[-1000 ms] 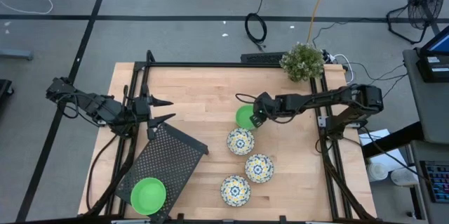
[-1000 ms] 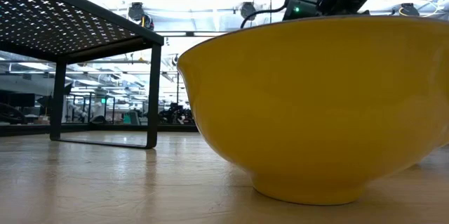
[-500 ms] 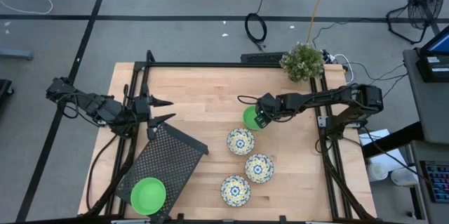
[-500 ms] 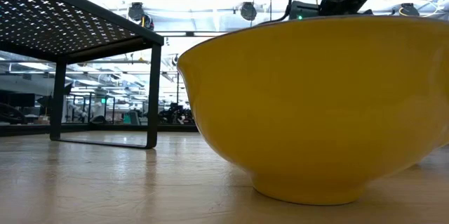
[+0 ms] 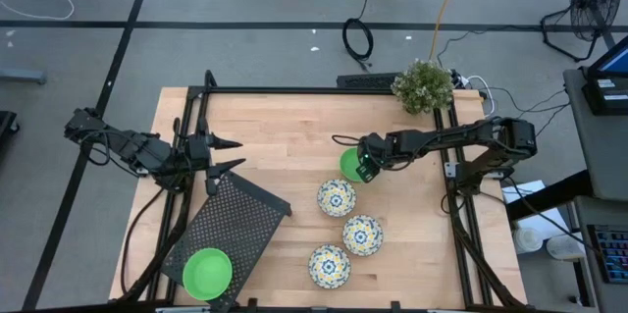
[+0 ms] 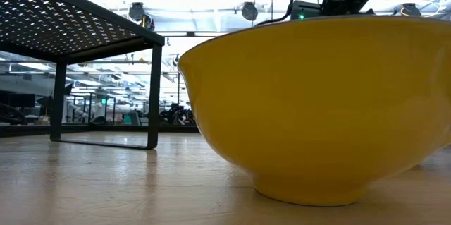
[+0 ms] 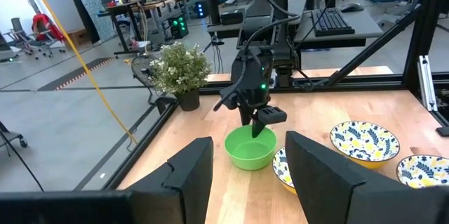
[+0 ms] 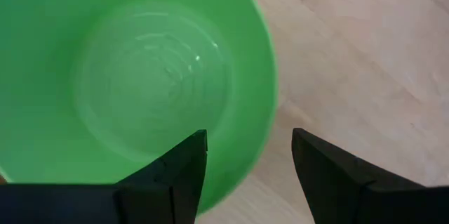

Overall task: Pick & Place Mini bowls
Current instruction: Stack the green bowl on the green bowls on the shelf

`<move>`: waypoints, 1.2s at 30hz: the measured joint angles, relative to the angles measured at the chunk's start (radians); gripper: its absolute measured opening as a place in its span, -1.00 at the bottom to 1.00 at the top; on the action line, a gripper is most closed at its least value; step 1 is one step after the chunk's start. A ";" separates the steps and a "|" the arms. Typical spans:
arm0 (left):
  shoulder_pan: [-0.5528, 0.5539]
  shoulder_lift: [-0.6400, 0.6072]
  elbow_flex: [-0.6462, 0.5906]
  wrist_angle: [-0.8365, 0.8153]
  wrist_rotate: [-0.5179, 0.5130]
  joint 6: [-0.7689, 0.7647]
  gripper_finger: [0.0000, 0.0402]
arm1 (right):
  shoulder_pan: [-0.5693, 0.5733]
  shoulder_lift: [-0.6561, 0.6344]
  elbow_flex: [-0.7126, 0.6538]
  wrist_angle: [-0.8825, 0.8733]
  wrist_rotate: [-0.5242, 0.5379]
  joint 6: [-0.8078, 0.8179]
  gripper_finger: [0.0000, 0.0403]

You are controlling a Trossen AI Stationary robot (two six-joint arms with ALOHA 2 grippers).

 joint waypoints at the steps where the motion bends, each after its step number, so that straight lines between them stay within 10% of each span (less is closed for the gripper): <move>1: 0.000 0.000 0.000 0.000 0.000 -0.003 -0.09 | 0.000 0.000 0.000 0.001 0.004 0.007 -0.03; 36: 0.000 0.000 0.000 -0.012 0.000 -0.020 -0.09 | -0.007 0.000 0.000 0.053 0.028 -0.002 -0.74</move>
